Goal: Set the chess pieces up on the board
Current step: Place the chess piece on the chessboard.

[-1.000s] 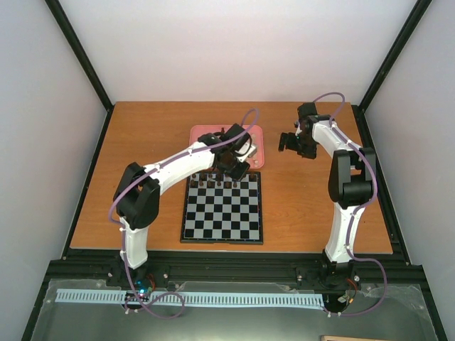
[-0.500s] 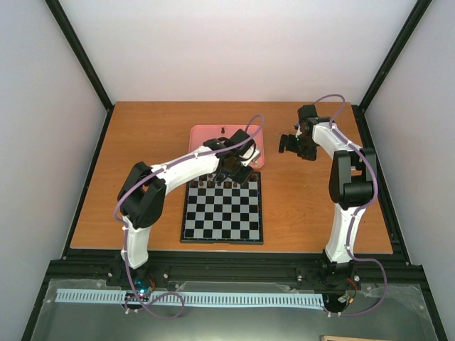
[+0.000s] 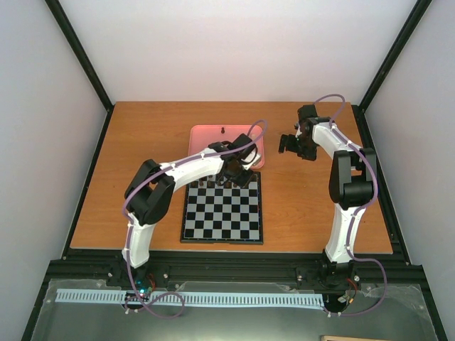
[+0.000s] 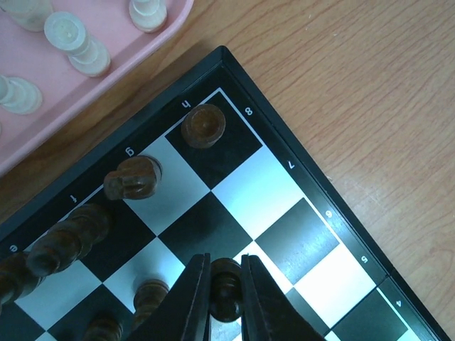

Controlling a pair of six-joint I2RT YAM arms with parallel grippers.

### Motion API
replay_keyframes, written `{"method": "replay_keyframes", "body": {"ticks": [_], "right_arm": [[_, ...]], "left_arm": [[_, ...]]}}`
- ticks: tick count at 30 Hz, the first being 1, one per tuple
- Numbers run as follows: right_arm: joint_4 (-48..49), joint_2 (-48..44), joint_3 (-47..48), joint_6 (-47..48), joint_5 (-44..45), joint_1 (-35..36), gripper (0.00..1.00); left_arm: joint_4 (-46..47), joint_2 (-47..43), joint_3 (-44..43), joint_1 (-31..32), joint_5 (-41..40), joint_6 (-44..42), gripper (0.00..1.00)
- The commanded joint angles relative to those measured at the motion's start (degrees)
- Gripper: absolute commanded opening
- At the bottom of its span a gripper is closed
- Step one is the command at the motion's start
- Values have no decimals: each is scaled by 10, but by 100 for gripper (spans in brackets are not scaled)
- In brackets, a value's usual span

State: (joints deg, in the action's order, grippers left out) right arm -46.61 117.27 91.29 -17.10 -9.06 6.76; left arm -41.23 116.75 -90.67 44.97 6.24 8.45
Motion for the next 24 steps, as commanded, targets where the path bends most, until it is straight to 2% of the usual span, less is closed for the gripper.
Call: {"method": "replay_keyframes", "body": {"ticks": [1,24], "right_arm": [[7,-17,-1,-4,-1,-3,100],[11,-13,-6,-3,-8,-6,100]], "left_arm": [[20,16,-3,4,10,-2,13],[28,38,-11,5,-10,3,13]]}}
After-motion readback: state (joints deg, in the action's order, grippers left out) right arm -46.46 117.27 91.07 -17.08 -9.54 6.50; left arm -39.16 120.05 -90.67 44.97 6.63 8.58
